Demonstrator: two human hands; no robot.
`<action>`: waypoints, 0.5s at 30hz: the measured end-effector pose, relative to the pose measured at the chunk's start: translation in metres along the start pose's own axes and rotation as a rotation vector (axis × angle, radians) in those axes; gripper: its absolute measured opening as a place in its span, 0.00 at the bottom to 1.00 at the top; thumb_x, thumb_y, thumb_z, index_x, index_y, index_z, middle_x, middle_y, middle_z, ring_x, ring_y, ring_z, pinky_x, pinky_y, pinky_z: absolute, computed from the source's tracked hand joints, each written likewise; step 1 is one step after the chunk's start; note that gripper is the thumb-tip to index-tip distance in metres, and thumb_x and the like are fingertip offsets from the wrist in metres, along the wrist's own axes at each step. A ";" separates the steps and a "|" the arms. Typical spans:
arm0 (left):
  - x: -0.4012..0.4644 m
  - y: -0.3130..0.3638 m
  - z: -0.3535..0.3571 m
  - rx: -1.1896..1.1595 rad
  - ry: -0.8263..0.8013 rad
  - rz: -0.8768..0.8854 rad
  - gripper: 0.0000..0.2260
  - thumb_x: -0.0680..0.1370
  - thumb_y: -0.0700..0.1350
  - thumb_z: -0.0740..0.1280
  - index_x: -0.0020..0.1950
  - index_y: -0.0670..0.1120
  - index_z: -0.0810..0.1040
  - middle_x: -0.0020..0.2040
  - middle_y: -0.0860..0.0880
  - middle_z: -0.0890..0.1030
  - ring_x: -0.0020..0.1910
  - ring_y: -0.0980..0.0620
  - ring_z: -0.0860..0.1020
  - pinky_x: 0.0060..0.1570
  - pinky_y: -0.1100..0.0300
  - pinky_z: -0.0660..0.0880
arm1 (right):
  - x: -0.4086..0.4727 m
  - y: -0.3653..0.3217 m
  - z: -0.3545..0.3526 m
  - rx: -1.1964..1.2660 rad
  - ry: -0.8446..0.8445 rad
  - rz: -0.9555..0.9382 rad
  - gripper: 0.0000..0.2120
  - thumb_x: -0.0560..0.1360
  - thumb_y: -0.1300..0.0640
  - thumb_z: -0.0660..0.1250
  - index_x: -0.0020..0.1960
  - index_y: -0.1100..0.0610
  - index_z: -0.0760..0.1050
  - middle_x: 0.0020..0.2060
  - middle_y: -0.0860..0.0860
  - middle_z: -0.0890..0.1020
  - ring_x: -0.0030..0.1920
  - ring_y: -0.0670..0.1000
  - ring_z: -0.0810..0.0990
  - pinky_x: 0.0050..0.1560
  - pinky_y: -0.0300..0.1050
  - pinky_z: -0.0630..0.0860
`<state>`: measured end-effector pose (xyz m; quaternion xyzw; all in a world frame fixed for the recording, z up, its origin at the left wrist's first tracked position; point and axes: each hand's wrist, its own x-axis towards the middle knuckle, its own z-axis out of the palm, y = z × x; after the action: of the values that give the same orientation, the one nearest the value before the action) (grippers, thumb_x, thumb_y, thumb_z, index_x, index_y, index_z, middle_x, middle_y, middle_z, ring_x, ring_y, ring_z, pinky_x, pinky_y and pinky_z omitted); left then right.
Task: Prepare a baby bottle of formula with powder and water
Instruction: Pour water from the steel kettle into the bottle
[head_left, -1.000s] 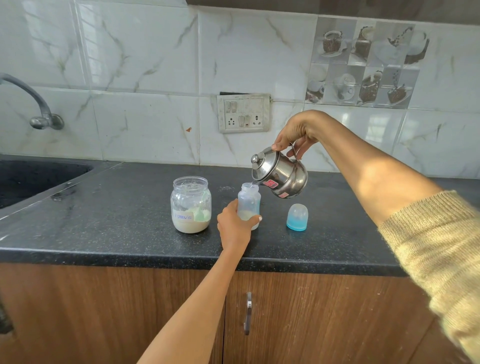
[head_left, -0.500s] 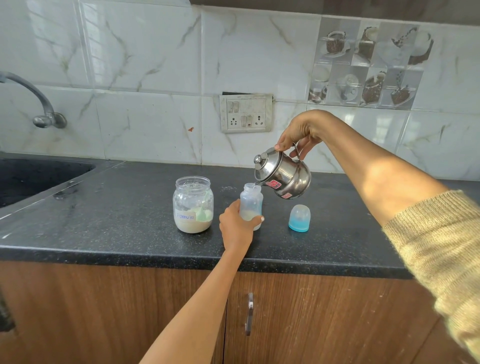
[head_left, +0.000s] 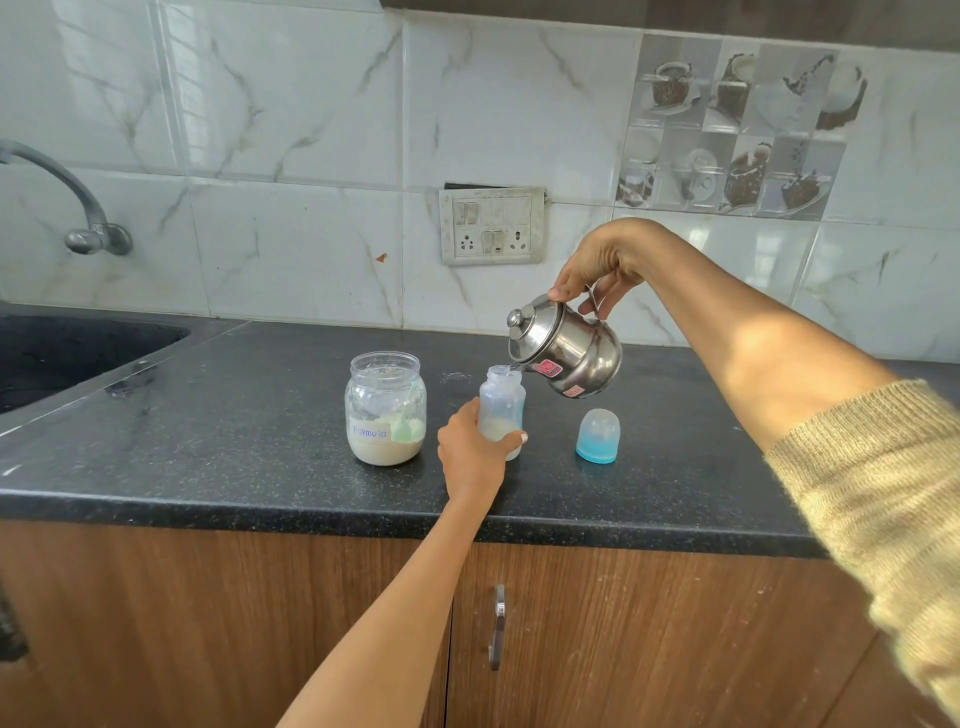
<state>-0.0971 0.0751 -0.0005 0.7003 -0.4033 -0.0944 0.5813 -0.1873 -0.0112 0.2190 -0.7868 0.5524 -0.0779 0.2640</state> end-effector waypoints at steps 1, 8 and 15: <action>0.000 0.000 0.000 -0.001 0.000 -0.001 0.25 0.67 0.46 0.76 0.63 0.45 0.75 0.58 0.46 0.79 0.57 0.49 0.76 0.57 0.56 0.73 | 0.000 0.000 0.000 -0.003 0.000 0.000 0.20 0.75 0.58 0.68 0.66 0.60 0.74 0.70 0.56 0.69 0.62 0.54 0.77 0.58 0.50 0.77; 0.000 0.000 0.000 0.004 0.001 -0.008 0.26 0.68 0.47 0.76 0.64 0.45 0.74 0.60 0.46 0.79 0.59 0.48 0.76 0.59 0.54 0.73 | 0.000 0.000 0.000 0.001 0.001 -0.001 0.21 0.75 0.58 0.68 0.67 0.60 0.74 0.70 0.56 0.70 0.62 0.55 0.77 0.60 0.51 0.76; -0.001 0.000 0.000 0.011 0.002 -0.009 0.27 0.68 0.47 0.75 0.65 0.45 0.73 0.61 0.46 0.78 0.60 0.48 0.75 0.60 0.54 0.72 | 0.000 -0.002 0.000 -0.017 0.005 0.001 0.21 0.75 0.58 0.68 0.67 0.59 0.74 0.70 0.57 0.69 0.62 0.54 0.77 0.59 0.50 0.77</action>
<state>-0.0977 0.0753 -0.0005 0.7053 -0.4001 -0.0943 0.5776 -0.1858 -0.0105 0.2201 -0.7885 0.5541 -0.0753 0.2560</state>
